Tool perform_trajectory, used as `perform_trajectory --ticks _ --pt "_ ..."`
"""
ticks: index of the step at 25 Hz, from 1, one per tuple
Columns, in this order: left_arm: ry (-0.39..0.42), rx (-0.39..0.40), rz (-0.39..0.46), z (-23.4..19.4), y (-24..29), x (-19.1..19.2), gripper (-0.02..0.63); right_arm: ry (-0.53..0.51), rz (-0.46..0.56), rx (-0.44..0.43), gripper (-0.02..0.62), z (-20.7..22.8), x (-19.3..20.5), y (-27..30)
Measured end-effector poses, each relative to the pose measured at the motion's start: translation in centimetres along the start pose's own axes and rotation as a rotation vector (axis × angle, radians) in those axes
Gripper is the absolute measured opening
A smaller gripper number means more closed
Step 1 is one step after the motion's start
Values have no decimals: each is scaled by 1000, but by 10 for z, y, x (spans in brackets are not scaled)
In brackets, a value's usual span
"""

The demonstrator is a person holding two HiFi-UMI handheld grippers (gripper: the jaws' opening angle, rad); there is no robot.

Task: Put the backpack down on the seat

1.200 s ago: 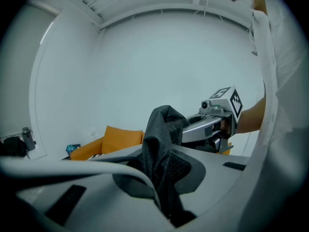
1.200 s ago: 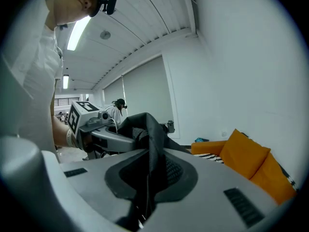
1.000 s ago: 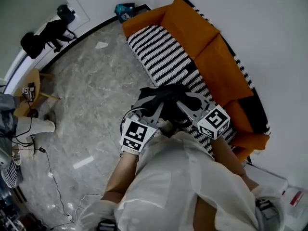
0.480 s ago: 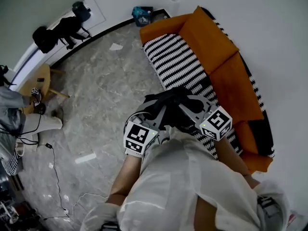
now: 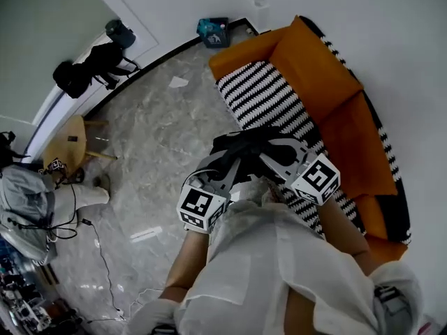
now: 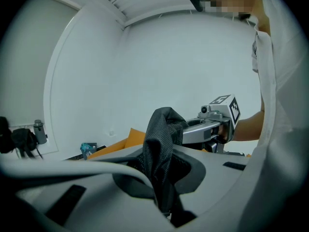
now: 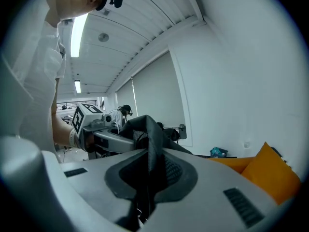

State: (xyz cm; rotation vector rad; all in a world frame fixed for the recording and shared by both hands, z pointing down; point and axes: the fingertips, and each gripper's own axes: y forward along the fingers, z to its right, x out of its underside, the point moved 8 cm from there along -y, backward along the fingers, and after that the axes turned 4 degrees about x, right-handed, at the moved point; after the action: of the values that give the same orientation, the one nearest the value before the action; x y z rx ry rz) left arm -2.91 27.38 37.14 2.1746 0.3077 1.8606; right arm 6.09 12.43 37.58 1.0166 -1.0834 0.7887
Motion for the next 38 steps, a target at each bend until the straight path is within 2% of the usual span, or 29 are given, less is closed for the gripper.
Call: perform_trajectory --ticks 7,13,17,22,29,33,38 --pt "20 108 -6 -73 36 -14 52 62 17 120 38 39 -12 45" --pt "61 259 -17 -141 53 -36 52 119 51 266 38 57 -29 91" --pt "85 294 -22 -182 59 -51 52 163 68 309 38 70 -41 123" --pt "101 335 -34 -204 108 -61 52 174 87 310 38 120 -38 128" --pt "75 398 -27 -224 166 -85 51 173 83 330 38 180 -47 122" --pt "36 486 -53 -230 211 -88 51 189 65 411 38 210 -39 113" --pt "51 644 -109 -233 272 -94 51 248 65 542 38 243 -24 96"
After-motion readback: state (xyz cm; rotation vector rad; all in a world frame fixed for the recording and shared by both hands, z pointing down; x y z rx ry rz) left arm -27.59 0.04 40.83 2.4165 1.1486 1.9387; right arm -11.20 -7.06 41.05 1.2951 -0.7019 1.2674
